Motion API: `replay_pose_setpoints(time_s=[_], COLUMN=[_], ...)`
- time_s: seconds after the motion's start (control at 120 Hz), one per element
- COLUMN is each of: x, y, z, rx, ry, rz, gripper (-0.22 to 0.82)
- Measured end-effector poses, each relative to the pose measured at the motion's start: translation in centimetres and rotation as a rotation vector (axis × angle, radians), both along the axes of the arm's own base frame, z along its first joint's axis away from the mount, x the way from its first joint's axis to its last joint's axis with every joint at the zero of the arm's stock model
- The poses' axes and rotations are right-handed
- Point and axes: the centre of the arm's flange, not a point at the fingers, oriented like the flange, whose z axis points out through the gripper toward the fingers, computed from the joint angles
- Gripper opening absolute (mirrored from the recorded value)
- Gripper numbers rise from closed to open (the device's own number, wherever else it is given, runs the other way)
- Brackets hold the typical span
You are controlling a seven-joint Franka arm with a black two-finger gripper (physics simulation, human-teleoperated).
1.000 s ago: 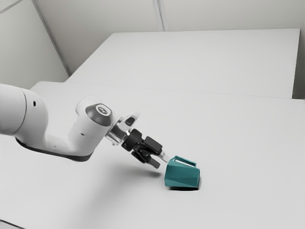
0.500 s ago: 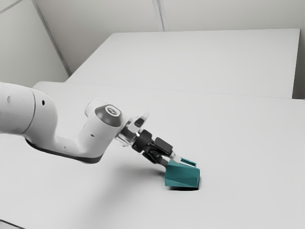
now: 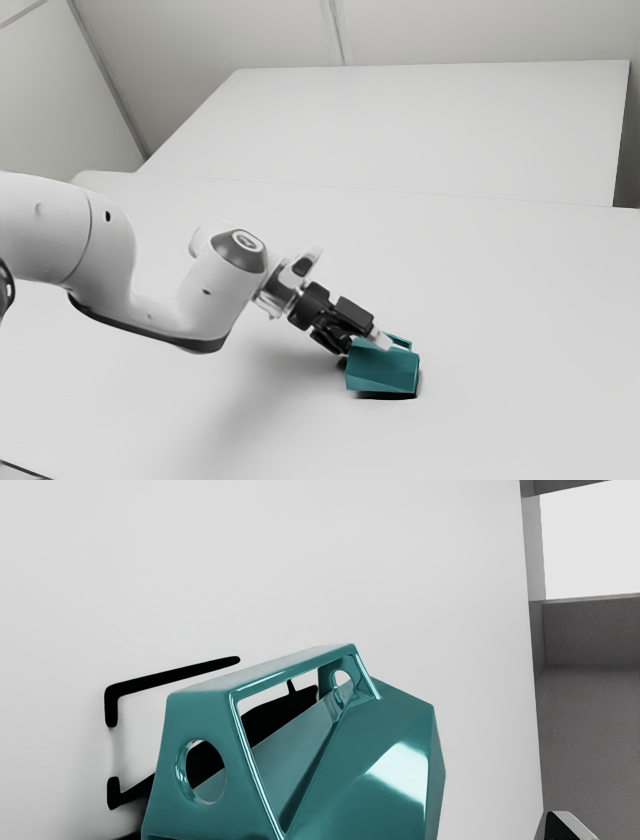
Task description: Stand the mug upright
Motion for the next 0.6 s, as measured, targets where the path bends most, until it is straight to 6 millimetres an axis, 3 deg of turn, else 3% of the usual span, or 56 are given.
replay_pose_setpoints(time_s=[0.367,0.6], x=[-0.19,-0.13], y=[-0.44,-0.45], z=[-0.07,0.20], rx=[-0.010,-0.010], ry=[0.000,-0.009], rz=[0.000,-0.001], gripper=[0.24,-0.01])
